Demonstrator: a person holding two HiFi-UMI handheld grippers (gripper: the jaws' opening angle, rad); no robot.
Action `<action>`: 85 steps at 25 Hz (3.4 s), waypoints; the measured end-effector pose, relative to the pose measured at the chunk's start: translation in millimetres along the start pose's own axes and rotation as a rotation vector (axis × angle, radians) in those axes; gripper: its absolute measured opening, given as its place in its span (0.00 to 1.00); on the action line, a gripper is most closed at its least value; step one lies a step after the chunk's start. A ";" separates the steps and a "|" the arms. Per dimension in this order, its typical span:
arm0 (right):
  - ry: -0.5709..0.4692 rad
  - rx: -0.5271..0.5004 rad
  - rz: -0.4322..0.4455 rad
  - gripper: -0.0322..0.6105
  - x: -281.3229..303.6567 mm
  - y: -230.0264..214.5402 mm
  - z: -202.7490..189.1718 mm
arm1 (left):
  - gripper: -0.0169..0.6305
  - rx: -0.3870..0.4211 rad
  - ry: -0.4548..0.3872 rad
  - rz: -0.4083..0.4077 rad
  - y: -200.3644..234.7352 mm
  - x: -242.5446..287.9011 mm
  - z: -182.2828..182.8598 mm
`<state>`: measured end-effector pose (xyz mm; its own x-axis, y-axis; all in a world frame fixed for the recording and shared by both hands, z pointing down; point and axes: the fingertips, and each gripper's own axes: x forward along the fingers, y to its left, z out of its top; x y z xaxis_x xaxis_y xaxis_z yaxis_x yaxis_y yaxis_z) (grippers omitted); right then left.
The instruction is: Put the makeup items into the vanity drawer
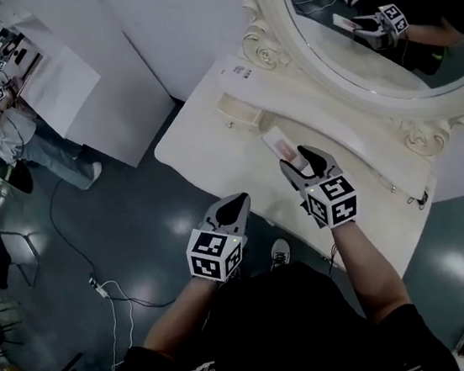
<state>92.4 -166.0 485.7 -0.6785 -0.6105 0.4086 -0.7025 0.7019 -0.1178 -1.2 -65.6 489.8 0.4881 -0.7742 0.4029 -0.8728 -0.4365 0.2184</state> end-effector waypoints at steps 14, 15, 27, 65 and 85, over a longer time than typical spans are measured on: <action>-0.044 -0.056 0.140 0.43 25.6 21.6 44.0 | 0.04 -0.006 -0.028 0.120 14.2 14.7 22.9; -0.042 -0.053 0.143 0.43 27.9 21.4 43.7 | 0.04 -0.007 -0.025 0.123 15.7 16.2 23.2; -0.008 -0.038 0.095 0.43 68.3 3.1 43.5 | 0.04 0.027 0.014 0.055 51.9 56.0 37.1; 0.337 -0.128 -0.030 0.43 229.7 -23.1 13.9 | 0.04 0.020 0.102 -0.166 183.7 101.1 47.2; 0.347 -0.298 -0.002 0.43 248.3 -22.5 21.4 | 0.04 -0.003 0.128 -0.205 188.8 128.9 46.7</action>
<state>-64.9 -341.3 570.5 -0.5296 -0.4885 0.6935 -0.5764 0.8070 0.1283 -102.8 -269.2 541.5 0.6504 -0.6053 0.4589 -0.7556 -0.5769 0.3102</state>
